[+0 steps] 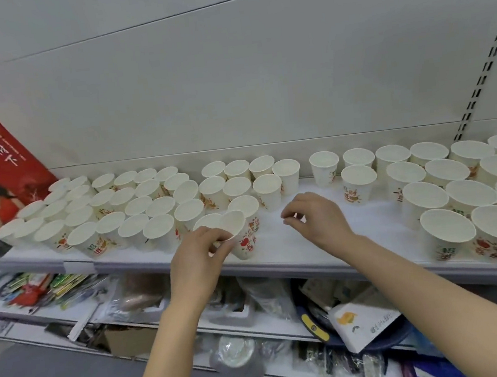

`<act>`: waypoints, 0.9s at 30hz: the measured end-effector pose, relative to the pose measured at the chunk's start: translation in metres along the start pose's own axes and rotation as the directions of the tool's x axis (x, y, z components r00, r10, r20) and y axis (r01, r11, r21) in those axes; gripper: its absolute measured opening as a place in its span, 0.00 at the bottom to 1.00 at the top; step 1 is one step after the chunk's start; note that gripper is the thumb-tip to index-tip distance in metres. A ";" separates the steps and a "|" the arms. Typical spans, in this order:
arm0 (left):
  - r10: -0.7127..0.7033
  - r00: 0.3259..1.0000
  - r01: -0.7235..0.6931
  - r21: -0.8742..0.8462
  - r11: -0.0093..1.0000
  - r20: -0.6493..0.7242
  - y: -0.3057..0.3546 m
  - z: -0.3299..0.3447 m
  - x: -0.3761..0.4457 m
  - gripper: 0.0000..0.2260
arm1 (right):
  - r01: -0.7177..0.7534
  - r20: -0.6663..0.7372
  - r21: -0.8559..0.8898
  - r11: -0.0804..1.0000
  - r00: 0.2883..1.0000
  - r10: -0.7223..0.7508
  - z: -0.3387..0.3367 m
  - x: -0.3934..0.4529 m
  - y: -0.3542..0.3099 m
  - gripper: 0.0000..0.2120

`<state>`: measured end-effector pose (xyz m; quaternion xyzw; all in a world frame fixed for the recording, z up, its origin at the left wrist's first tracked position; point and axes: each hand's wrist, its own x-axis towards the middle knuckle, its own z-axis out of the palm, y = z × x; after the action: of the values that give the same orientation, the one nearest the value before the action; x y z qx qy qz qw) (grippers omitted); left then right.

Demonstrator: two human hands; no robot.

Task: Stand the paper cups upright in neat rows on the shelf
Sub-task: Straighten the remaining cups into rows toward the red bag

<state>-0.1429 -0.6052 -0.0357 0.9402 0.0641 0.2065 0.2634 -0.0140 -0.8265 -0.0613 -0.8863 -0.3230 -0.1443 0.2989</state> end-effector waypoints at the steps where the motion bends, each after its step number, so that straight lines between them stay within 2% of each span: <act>1: -0.026 0.999 0.024 -0.087 0.996 -0.024 -0.004 -0.008 0.000 0.01 | 0.001 0.005 -0.003 1.000 1.000 -0.001 0.006 0.006 -0.006 0.04; 4: -0.135 0.989 0.111 -0.304 0.946 -0.058 -0.015 -0.027 0.003 0.04 | 0.006 0.051 -0.050 0.999 0.999 -0.003 0.024 0.023 -0.025 0.10; 7: -0.168 0.986 0.146 -0.398 0.906 -0.021 -0.023 -0.037 0.008 0.02 | 0.003 0.110 -0.117 0.993 0.994 0.010 0.035 0.037 -0.038 0.12; 12: -0.129 0.989 0.146 -0.433 0.889 0.070 -0.035 -0.040 0.011 0.02 | -0.038 0.131 -0.150 0.988 0.990 0.058 0.042 0.047 -0.049 0.05; 17: -0.077 0.989 0.125 -0.453 0.883 0.124 -0.034 -0.032 0.019 0.02 | -0.111 0.057 -0.111 0.988 0.991 0.118 0.034 0.029 -0.050 0.03; 24: 0.103 0.978 -0.012 -0.447 0.894 0.181 0.004 0.014 0.045 0.03 | -0.239 -0.121 -0.166 0.957 0.968 0.221 -0.035 -0.035 -0.010 0.01; 27: 0.164 0.958 -0.058 -0.403 0.914 0.233 0.027 0.045 0.056 0.02 | -0.321 -0.148 -0.245 0.915 0.945 0.292 -0.065 -0.057 0.017 0.01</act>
<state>-0.0723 -0.6366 -0.0368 0.8895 -0.0678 0.1037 0.4398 -0.0496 -0.9056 -0.0438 -0.9489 -0.1410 -0.1855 0.2131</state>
